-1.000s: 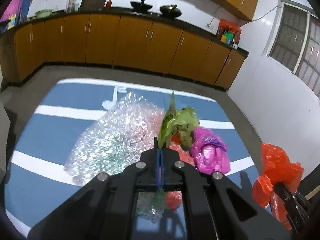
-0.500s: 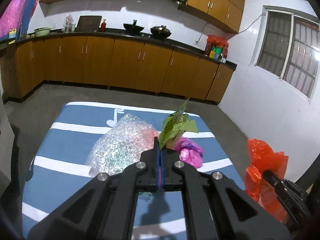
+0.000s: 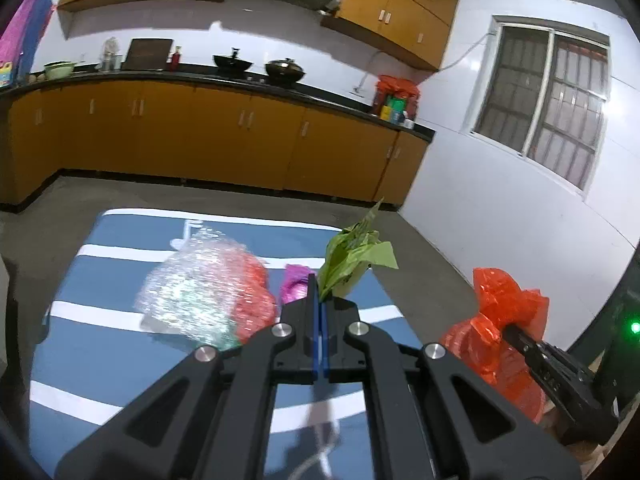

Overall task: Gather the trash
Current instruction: 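Carry both bags over the basket and open both grippers to drop them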

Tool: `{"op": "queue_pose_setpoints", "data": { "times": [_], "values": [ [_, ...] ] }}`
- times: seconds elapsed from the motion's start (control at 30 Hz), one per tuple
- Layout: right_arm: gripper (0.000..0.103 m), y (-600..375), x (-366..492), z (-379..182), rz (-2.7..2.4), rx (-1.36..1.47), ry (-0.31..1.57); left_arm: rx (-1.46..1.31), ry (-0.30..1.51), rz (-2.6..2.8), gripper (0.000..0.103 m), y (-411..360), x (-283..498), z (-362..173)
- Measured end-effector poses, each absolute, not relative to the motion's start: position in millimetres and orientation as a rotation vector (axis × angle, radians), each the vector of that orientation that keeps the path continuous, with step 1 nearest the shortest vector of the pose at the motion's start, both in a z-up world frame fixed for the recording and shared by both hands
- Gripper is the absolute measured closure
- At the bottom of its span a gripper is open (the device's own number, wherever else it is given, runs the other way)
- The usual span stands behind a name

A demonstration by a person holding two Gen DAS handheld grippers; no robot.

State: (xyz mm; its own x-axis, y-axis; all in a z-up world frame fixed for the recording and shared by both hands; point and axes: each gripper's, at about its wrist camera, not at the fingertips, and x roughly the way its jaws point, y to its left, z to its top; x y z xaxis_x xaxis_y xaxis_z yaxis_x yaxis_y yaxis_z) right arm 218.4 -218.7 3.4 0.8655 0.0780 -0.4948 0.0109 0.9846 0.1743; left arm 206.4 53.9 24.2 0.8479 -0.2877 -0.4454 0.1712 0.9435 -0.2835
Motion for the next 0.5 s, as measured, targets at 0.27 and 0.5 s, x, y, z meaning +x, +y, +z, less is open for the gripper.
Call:
{"op": "queue_pose_setpoints", "data": {
  "times": [0.27, 0.5],
  "values": [
    [0.096, -259.2, 201.0, 1.8, -0.057, 0.201, 0.514, -0.233, 0.518, -0.346, 0.1, 6.8, 194.8, 25.1],
    [0.096, -299.9, 185.4, -7.2, -0.149, 0.231, 0.523, -0.231, 0.547, -0.44, 0.1, -36.4, 188.5, 17.6]
  ]
}}
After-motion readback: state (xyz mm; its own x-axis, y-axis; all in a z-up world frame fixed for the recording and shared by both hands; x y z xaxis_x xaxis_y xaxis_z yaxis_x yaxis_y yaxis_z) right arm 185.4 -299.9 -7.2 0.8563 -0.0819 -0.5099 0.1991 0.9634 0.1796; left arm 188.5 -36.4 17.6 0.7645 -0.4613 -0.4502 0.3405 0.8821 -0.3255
